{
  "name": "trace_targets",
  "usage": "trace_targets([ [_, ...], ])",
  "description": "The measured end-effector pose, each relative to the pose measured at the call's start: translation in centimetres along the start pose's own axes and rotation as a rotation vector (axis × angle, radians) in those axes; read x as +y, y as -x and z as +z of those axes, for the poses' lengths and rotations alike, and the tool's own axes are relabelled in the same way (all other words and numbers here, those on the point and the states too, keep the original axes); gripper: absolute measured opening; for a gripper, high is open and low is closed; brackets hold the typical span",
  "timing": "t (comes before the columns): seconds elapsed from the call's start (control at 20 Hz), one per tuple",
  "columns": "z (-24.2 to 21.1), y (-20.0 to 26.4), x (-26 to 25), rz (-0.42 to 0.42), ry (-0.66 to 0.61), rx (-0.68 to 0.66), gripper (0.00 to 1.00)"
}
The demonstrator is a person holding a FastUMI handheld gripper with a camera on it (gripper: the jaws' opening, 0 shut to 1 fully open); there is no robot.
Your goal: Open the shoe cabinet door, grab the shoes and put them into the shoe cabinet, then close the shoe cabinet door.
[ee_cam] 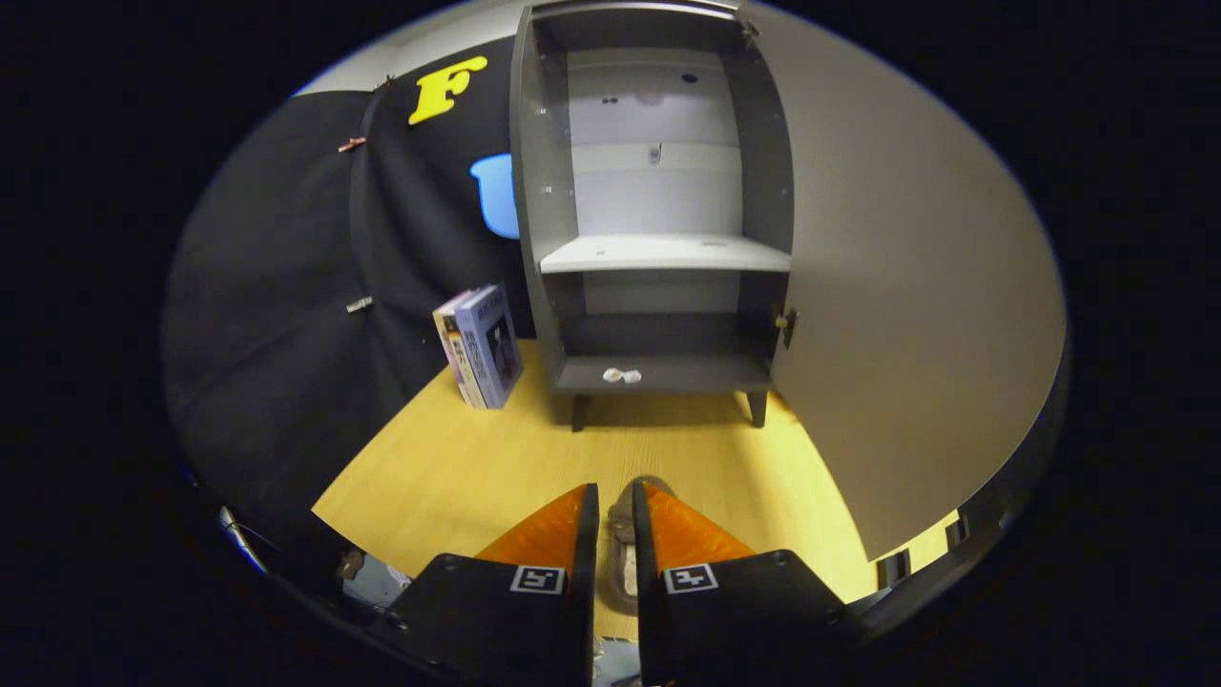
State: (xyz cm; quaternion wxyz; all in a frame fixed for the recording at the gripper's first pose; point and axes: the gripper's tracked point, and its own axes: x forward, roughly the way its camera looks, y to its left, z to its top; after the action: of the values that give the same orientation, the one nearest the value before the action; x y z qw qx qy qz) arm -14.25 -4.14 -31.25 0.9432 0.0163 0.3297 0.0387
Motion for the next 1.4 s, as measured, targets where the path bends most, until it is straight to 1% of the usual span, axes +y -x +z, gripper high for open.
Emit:
trace_targets([
  [0.15,-3.8,-2.9,-0.1,-0.023,-0.022,0.078,0.23],
  [0.45,-10.1,-7.2,-1.1,-0.069,-0.017,0.198,0.23],
  [0.65,-13.1,-9.5,-0.9,-0.064,0.008,0.251,0.23],
  [1.05,-16.4,-12.7,-1.4,-0.081,0.012,0.326,0.23],
  [1.2,-16.2,-14.2,-1.4,-0.087,0.009,0.319,0.23],
  [1.4,-15.8,-16.5,-1.6,-0.119,0.014,0.311,0.23],
])
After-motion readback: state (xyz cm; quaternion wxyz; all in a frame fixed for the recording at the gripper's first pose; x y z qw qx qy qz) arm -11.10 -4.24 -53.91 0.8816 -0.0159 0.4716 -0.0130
